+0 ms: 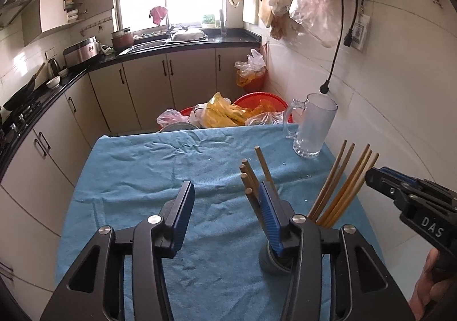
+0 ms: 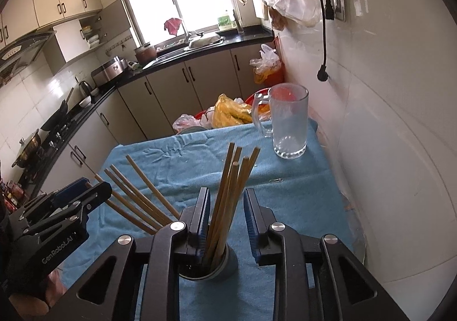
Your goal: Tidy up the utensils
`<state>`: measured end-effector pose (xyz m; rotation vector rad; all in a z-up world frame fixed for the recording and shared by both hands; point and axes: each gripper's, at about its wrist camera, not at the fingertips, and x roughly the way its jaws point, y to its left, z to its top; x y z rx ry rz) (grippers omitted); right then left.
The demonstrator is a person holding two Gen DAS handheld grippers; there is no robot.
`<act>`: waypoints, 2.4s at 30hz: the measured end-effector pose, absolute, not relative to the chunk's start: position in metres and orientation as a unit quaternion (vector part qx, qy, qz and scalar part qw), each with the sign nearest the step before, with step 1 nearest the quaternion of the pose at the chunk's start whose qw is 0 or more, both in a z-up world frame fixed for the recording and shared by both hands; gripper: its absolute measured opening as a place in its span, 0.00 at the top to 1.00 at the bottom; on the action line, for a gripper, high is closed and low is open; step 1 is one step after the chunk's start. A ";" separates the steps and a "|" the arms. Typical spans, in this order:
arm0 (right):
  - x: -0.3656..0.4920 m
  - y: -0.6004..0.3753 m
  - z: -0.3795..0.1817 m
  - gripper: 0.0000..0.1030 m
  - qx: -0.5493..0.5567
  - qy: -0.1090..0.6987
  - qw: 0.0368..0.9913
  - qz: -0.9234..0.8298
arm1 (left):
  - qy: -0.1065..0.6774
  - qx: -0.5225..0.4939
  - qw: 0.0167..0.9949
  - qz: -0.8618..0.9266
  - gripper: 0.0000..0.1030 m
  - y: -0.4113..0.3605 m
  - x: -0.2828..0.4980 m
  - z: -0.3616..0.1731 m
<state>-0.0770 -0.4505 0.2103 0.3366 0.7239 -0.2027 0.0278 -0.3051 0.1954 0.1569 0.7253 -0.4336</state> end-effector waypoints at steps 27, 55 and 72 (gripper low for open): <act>-0.167 -0.396 0.259 0.08 0.026 0.356 0.889 -0.285 | 0.272 0.143 0.944 -0.119 0.00 -0.235 -0.041 0.246; -0.230 -0.319 0.256 0.06 0.019 0.392 0.889 -0.236 | 0.334 0.156 0.915 -0.164 0.00 -0.197 -0.108 0.226; -0.225 -0.319 0.249 0.06 0.017 0.404 0.888 -0.219 | 0.341 0.158 0.912 -0.164 0.00 -0.199 -0.107 0.221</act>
